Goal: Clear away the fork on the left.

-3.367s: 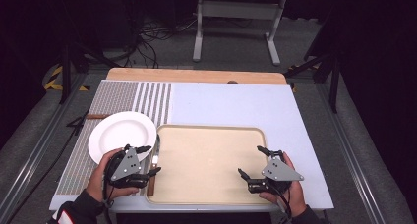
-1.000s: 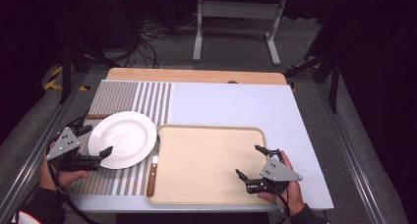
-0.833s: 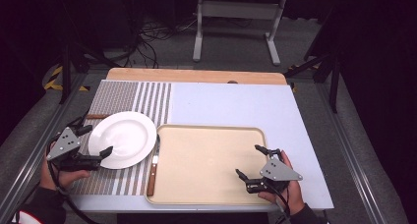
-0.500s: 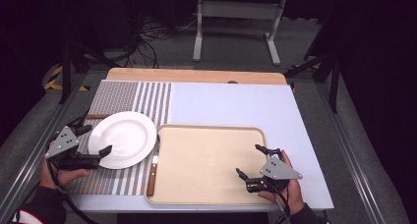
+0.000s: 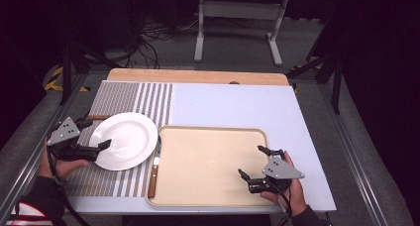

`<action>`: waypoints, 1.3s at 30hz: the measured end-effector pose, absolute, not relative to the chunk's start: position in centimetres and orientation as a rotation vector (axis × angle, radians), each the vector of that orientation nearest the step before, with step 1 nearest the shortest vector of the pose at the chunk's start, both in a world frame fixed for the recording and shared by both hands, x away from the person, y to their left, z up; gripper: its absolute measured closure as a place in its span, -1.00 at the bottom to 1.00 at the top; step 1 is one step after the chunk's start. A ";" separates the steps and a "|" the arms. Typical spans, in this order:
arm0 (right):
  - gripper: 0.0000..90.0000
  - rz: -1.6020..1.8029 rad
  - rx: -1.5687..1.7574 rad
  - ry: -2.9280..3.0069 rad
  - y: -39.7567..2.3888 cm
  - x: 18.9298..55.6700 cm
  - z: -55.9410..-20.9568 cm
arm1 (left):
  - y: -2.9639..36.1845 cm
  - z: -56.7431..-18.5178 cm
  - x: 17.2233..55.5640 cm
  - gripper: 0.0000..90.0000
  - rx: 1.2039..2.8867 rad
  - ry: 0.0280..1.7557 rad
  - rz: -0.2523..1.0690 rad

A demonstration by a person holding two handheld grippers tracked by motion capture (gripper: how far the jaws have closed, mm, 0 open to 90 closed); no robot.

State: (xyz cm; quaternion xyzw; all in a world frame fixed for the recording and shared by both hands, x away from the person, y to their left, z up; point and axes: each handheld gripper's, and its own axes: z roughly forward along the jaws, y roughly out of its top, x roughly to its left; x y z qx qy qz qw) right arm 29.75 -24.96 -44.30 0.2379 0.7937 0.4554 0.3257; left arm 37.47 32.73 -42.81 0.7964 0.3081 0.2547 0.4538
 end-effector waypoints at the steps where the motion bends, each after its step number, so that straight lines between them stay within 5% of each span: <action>1: -0.84 1.193 0.619 2.079 -24.9 29.7 -44.2 | 33.0 -42.6 37.7 -0.83 1.961 0.766 0.648; 17: -0.84 1.181 0.699 2.049 -26.6 29.3 -43.9 | 36.6 -42.3 44.5 -0.75 2.090 0.917 0.592; 31: -0.84 1.151 0.781 2.072 -27.8 30.0 -44.8 | 37.1 -43.7 49.8 -0.62 2.449 0.948 0.584; 39: -0.83 1.101 0.822 2.101 -28.7 30.5 -45.2 | 35.7 -44.6 52.2 -0.34 2.642 0.892 0.497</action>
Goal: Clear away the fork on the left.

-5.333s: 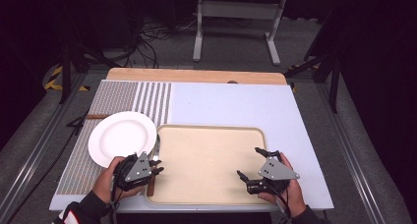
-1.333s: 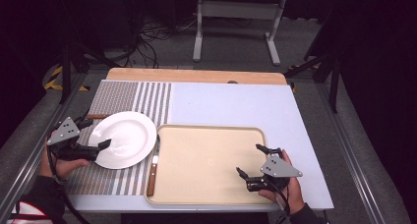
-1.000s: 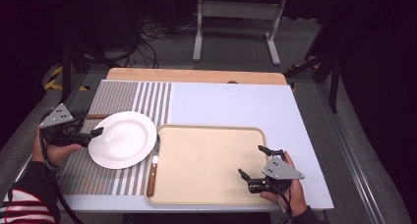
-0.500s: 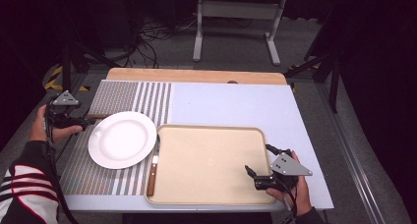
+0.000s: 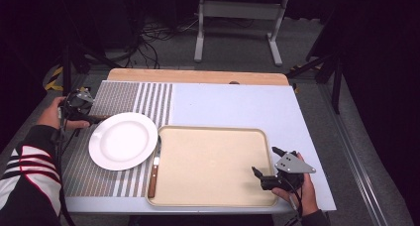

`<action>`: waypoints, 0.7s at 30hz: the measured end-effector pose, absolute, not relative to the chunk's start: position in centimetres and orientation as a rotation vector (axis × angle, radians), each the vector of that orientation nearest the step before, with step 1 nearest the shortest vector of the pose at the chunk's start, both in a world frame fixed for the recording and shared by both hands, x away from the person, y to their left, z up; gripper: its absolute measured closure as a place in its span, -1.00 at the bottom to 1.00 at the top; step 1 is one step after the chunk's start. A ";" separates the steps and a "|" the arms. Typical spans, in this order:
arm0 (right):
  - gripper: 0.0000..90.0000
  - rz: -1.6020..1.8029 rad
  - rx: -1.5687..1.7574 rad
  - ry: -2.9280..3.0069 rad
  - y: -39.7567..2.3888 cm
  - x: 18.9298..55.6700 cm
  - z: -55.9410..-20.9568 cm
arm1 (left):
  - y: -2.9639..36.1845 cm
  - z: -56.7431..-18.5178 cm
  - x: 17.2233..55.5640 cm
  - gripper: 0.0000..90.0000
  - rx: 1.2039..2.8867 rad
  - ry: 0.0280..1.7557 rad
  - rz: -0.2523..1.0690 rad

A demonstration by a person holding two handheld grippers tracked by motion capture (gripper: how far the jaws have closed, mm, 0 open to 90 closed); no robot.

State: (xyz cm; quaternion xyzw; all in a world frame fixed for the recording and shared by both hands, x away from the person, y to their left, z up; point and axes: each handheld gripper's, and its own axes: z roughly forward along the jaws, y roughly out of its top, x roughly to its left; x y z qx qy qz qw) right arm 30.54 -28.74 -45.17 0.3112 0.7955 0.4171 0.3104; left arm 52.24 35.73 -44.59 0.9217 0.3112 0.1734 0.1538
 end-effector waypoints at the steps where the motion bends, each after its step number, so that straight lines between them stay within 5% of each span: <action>1: -0.83 1.102 0.828 2.100 -28.8 30.5 -45.1 | 35.5 -44.8 52.6 -0.31 2.678 0.886 0.470; 21: -0.81 1.166 0.905 2.115 -31.2 31.9 -45.2 | 31.7 -43.9 55.4 0.05 2.850 0.841 0.240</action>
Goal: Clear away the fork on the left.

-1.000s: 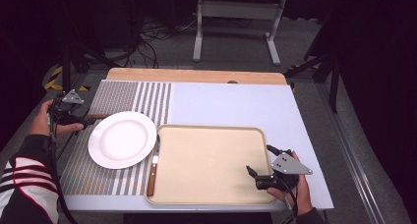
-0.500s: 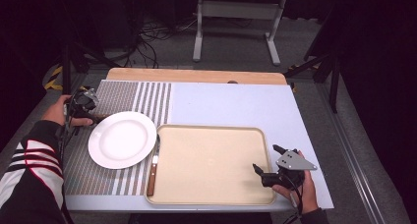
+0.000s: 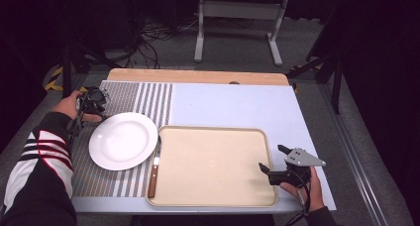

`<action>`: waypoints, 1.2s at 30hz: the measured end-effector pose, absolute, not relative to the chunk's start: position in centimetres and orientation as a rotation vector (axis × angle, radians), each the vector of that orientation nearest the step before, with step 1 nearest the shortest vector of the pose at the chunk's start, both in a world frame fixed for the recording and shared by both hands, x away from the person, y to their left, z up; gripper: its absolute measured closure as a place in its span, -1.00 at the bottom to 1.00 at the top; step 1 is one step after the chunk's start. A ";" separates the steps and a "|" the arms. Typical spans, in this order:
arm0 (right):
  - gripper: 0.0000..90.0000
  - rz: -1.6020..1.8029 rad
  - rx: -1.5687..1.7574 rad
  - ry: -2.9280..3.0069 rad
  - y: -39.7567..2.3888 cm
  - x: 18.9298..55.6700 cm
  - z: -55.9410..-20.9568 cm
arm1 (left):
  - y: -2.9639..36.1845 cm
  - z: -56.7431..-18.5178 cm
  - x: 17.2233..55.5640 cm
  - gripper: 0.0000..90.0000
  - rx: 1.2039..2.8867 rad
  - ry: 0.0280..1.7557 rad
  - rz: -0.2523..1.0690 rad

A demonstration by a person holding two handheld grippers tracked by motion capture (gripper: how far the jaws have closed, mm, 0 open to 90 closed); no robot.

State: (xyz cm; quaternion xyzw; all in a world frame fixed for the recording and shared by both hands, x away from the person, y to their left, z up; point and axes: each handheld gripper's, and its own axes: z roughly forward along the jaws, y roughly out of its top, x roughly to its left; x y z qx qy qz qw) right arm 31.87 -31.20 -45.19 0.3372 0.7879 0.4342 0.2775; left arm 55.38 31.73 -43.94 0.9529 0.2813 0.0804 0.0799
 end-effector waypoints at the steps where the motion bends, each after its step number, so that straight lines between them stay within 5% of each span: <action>1: -0.81 1.166 0.905 2.123 -31.2 32.0 -45.2 | 31.5 -44.0 55.4 0.19 2.840 0.816 0.215; 2: -0.81 1.165 0.897 2.129 -31.3 32.1 -45.3 | 31.4 -44.0 55.3 0.37 2.846 0.805 0.205; 7: -0.81 1.125 0.855 2.108 -30.7 32.4 -45.4 | 31.3 -44.0 54.8 0.70 2.838 0.798 0.198; 17: -0.81 1.142 0.766 2.153 -29.4 33.2 -45.6 | 31.5 -44.1 54.0 0.71 2.774 0.848 0.279; 27: -0.80 1.174 0.778 2.133 -29.0 33.0 -45.6 | 29.5 -43.9 53.2 0.71 2.704 0.952 0.608; 36: -0.79 1.192 0.752 2.105 -28.6 32.8 -45.2 | 29.4 -43.0 52.1 0.71 2.544 1.010 0.735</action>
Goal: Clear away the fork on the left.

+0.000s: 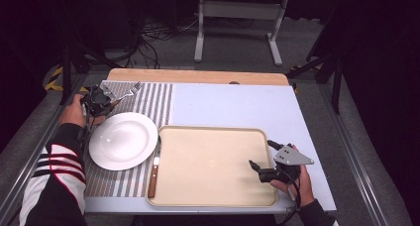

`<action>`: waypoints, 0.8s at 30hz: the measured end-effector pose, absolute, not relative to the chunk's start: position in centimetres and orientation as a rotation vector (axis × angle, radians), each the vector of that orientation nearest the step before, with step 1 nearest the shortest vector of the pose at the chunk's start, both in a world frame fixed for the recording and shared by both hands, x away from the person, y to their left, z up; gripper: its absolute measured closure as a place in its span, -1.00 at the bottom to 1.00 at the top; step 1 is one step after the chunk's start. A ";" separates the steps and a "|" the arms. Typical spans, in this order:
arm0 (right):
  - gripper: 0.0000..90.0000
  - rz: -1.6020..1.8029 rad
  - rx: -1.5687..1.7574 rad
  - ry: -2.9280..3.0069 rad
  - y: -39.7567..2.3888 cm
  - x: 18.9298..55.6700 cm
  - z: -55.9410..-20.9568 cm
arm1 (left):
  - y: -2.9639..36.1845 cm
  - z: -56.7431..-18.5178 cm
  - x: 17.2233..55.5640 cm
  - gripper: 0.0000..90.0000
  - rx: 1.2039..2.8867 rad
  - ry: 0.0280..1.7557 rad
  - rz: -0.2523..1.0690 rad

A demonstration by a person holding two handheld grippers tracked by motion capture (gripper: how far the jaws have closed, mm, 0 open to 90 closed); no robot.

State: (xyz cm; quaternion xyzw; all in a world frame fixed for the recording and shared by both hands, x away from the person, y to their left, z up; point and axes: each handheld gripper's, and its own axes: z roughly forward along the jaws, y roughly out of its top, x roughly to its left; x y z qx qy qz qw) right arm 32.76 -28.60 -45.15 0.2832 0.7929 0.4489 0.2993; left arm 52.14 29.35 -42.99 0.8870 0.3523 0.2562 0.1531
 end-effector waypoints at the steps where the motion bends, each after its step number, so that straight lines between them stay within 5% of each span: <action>1: -0.79 1.182 0.747 2.101 -28.6 32.7 -45.1 | 29.3 -42.8 52.0 0.71 2.527 1.008 0.744; 24: -0.80 1.152 0.723 2.035 -28.7 31.4 -44.2 | 28.3 -40.5 47.3 0.71 2.233 0.924 0.875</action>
